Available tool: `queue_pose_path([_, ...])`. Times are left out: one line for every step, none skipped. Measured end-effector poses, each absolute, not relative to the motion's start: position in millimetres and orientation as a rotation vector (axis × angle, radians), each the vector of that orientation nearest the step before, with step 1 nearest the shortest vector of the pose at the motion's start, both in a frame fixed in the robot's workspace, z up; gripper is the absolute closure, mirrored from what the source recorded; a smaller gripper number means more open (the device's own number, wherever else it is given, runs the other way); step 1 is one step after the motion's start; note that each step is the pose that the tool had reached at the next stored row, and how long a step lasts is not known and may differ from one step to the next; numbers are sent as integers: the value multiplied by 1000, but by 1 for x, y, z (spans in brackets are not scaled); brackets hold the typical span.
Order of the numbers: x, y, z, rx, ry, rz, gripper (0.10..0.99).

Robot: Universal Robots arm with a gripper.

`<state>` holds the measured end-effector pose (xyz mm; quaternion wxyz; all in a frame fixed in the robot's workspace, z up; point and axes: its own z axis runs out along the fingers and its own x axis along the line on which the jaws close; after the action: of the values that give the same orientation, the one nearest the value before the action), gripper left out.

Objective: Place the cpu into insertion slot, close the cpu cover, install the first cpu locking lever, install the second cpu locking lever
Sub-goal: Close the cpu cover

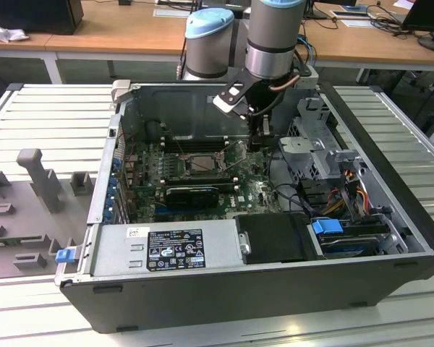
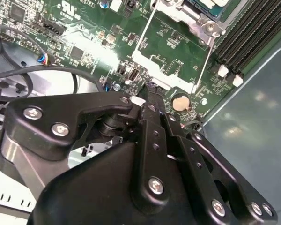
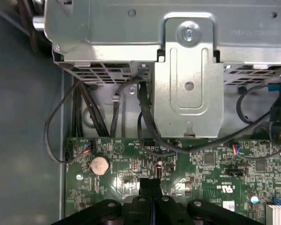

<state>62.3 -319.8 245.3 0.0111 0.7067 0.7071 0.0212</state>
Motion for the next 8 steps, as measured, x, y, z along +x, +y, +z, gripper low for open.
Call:
queue_pose_path([62,-320,244,2205,2207,66,980])
queue_pose_path([61,-319,244,2205,2207,66,980])
queue_pose_path([60,-319,244,2205,2207,65,980])
queue_pose_path([59,-319,243,2205,2207,66,980])
queue_pose_path([58,-319,243,2205,2207,66,980])
queue_pose_path([57,-319,243,2204,2208,65,980])
queue_pose_path([56,-319,243,2202,2210,65,980])
queue_pose_path([55,-319,243,2202,2210,65,980])
